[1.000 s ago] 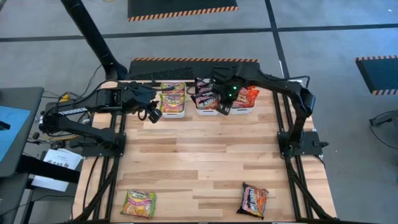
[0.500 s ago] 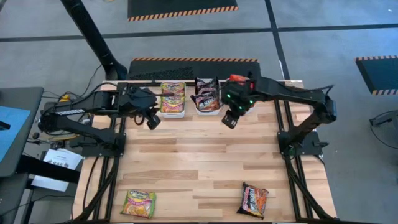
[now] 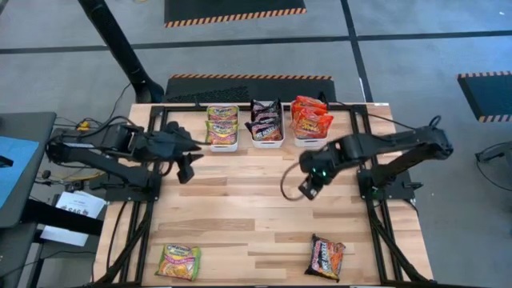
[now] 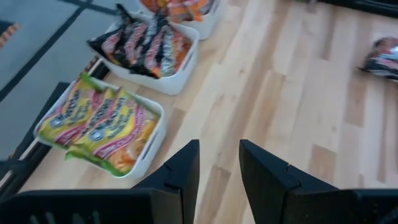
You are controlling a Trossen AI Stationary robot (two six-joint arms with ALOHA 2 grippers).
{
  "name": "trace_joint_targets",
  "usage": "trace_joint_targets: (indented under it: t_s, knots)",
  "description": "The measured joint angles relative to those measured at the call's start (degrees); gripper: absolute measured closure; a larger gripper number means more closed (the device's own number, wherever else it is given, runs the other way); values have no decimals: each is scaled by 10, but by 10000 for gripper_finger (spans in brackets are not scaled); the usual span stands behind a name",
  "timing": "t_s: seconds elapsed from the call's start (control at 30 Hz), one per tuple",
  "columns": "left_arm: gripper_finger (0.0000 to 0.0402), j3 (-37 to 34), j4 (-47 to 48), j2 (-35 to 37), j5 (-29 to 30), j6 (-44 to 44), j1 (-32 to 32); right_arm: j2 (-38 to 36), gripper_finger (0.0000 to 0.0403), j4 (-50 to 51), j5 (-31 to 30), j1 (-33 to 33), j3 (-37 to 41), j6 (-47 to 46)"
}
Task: Sort Maruchan noodles
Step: Put the black noodle pack into the middle white bin
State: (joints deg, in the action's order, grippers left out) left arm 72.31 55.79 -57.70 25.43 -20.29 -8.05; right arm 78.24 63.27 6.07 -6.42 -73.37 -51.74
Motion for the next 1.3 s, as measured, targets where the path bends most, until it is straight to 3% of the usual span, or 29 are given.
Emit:
trace_joint_targets:
  t_s: [0.43, 0.77, 1.0, 1.13, 1.3]
  knots:
    - [301, 0, 0, 0, -17, -5, -57, -2, 295, 15, 1, -181, 26, -222]
    - [301, 0, 0, 0, -17, -5, -76, -2, 201, -5, 58, -290, 49, -349]
    - [301, 0, 0, 0, -17, -5, -77, -2, 138, -78, 59, -331, 81, -443]
    - [301, 0, 0, 0, -17, -5, -77, 18, 133, -99, 59, -341, 91, -485]
    - [301, 0, -1, 0, -17, -5, -77, 74, 132, -108, 66, -352, 92, -472]
